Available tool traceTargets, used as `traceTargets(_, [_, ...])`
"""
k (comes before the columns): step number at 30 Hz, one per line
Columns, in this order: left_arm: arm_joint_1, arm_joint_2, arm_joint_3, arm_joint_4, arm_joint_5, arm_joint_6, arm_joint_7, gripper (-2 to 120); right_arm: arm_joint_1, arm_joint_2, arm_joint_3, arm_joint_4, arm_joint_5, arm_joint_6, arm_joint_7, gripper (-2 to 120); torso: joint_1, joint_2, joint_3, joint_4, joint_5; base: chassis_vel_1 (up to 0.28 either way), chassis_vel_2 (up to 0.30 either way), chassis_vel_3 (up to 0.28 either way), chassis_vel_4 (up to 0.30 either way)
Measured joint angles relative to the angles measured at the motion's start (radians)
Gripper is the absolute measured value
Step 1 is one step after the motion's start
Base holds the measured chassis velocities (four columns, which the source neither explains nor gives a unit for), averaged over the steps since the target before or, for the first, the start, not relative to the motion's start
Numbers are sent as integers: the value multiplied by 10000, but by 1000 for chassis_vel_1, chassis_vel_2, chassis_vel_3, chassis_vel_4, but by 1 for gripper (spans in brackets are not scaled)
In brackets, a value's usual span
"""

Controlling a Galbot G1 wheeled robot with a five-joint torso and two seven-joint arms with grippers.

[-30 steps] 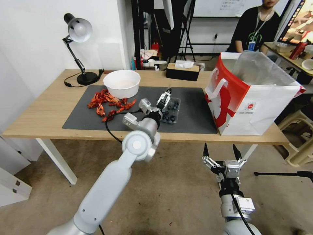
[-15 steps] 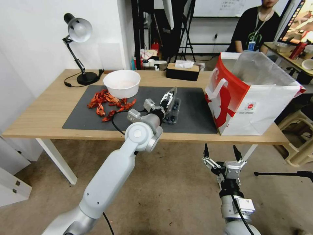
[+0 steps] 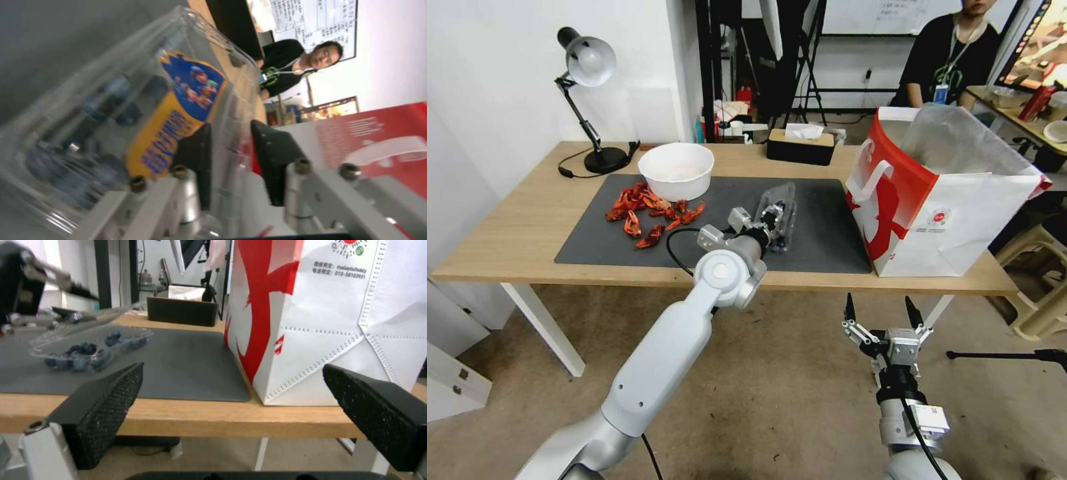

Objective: Close the takeout container lid, then place the container into the takeout bag.

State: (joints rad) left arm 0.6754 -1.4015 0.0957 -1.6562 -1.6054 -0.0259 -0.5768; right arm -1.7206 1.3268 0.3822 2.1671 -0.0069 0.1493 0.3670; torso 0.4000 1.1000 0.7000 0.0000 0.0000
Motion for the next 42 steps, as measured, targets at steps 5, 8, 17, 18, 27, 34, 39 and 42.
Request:
traceTargets(5, [0, 30, 134, 169, 478, -14, 64, 7, 63, -29, 2, 47, 143, -70, 3, 100, 0, 0, 0, 0, 0, 0, 0, 0, 0])
traceTargets(8, [-8, 58, 237, 257, 799, -19, 55, 0, 134, -76, 9, 129, 403, -218, 12, 100, 0, 0, 0, 0, 0, 0, 0, 0, 0])
traceTargets(17, [-57, 145, 487, 340, 1209, 62, -215, 0, 990, -459, 25, 567, 2023, -1251, 203, 100, 0, 1, 0, 0, 0, 0, 0, 0, 0])
traceTargets(18, [-67, 162, 508, 342, 1224, 66, -236, 0, 1206, -571, 14, 691, 2500, -1568, 286, 100, 0, 2, 0, -1, 2, 0, 0, 0, 0])
traceTargets(27, [-115, 213, 625, 369, 1263, 72, -270, 0, 2677, -1395, -13, 908, 5564, -3220, 1029, 100, 0, 1, 1, 0, 1, 0, 0, 0, 0])
traceTargets(34, [-251, 175, 790, 531, 1296, 70, -272, 0, 4187, -2290, -150, 400, 8378, -4063, 1599, 100, 0, 1, 1, 0, 1, 0, 0, 0, 0])
traceTargets(39, [-315, 135, 832, 595, 1305, 64, -272, 0, 4933, -2592, -348, 4, 9608, -4236, 1765, 100, 0, 1, 0, 2, 1, 0, 0, 0, 0])
traceTargets(42, [-347, 108, 893, 642, 1357, 57, -272, 0, 5526, -2767, -474, -269, 10391, -4367, 1884, 100, 0, 1, 0, -1, 0, 0, 0, 0, 0])
